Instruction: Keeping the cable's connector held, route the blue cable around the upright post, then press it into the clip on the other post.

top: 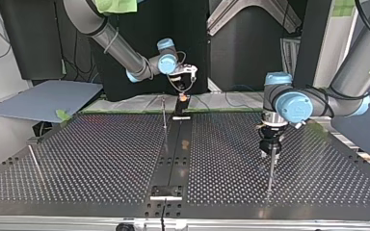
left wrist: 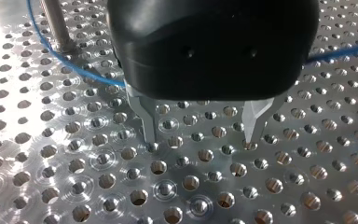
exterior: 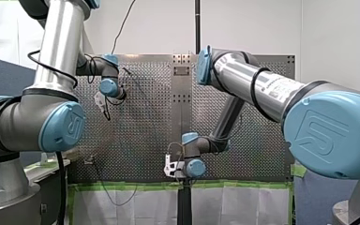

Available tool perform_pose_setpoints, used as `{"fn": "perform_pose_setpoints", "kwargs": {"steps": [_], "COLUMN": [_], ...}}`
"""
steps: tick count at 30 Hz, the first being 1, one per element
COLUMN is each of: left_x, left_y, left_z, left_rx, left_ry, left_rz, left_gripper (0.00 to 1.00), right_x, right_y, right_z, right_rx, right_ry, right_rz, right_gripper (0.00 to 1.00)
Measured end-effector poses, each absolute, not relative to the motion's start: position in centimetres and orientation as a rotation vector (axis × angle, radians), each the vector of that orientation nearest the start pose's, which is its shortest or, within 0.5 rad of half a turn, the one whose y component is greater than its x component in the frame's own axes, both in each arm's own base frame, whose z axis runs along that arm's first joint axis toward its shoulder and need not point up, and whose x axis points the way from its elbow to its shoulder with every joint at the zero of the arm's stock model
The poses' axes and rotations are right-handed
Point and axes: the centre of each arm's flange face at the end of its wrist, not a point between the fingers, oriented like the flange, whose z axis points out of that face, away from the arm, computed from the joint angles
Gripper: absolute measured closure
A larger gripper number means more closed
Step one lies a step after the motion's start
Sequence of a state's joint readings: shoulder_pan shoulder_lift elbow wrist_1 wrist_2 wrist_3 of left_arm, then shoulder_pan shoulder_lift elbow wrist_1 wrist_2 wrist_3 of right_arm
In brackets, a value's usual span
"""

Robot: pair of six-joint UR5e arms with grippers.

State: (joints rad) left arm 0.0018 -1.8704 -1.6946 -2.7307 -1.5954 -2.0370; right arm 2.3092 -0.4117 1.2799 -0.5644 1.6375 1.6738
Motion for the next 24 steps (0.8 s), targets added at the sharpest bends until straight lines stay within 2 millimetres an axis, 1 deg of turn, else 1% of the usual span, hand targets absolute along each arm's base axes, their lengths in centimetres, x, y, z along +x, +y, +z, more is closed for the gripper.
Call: {"fn": "perform_pose_setpoints", "kwargs": {"steps": [5,8,14,19,24], "left_x": [58.1,58.1,58.1,58.1,58.1], "left_y": [-13.0,-13.0,-13.0,-13.0,-13.0], "left_z": [30.7,30.7,30.7,30.7,30.7], "left_rx": [-0.389,-0.390,-0.392,-0.394,-0.400], "left_ry": [1.545,1.545,1.545,1.544,1.543], "left_rz": [-0.342,-0.342,-0.343,-0.344,-0.350], "left_gripper": [0.12,0.12,0.12,0.12,0.12], "right_x": [56.2,55.8,54.7,53.3,51.7], "right_y": [-43.4,-43.3,-43.3,-43.6,-44.0], "right_z": [-11.8,-12.9,-14.4,-15.7,-17.5], "right_rx": [-2.661,-2.668,-2.675,-2.657,-2.650], "right_ry": [1.436,1.450,1.491,1.545,1.591], "right_rz": [-1.981,-1.966,-1.946,-1.945,-1.932], "right_gripper": [1.00,1.00,1.00,1.00,1.00]}}
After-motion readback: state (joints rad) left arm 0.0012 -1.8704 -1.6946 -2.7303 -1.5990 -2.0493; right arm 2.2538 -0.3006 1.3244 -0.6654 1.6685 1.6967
